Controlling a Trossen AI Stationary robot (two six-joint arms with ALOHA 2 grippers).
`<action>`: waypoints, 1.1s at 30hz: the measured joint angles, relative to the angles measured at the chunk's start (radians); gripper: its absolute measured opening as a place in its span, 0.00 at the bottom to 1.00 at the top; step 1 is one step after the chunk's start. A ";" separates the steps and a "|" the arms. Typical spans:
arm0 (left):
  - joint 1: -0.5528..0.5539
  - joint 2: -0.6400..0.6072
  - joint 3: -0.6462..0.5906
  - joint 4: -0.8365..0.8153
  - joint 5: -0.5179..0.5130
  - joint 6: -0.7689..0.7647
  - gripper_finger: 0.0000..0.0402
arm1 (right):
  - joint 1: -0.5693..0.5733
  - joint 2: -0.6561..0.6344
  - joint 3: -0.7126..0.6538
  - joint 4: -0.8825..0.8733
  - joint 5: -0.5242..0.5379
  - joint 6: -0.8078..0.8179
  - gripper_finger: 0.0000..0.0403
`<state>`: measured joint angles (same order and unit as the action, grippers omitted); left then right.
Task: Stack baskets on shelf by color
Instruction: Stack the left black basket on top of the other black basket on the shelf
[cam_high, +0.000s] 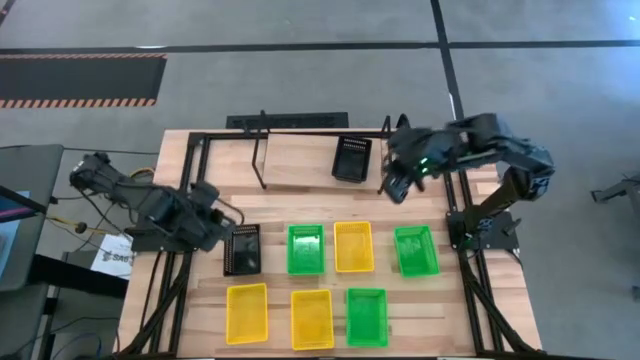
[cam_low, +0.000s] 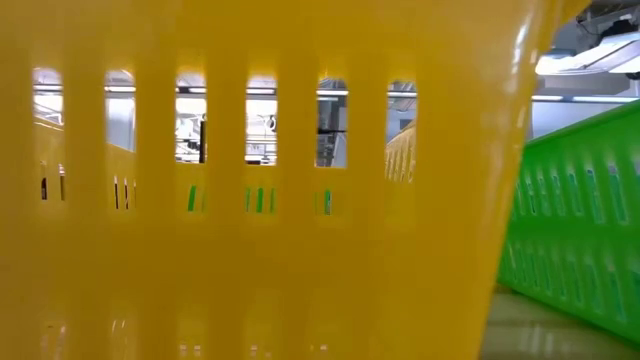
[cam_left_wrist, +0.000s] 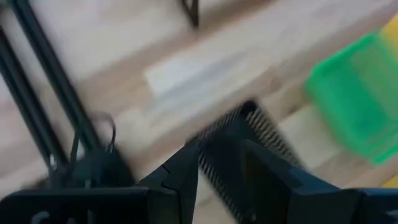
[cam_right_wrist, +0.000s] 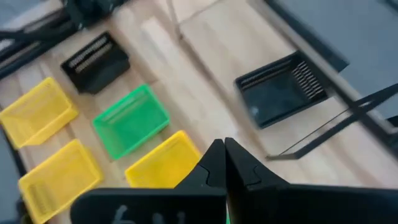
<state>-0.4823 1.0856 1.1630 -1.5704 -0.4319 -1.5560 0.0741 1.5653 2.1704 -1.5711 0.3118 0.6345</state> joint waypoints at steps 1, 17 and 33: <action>-0.020 -0.013 -0.032 0.000 0.029 -0.022 0.27 | 0.012 0.014 0.000 0.000 -0.001 0.015 0.02; -0.291 -0.054 -0.253 0.069 0.136 -0.412 0.27 | 0.118 0.240 0.000 0.001 0.027 0.258 0.03; -0.257 -0.102 -0.254 0.168 -0.108 -0.264 0.27 | 0.215 -0.056 -0.317 -0.001 0.035 0.524 0.00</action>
<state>-0.7390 0.9841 0.9089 -1.4024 -0.5402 -1.8205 0.2887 1.5096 1.8537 -1.5720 0.3466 1.1583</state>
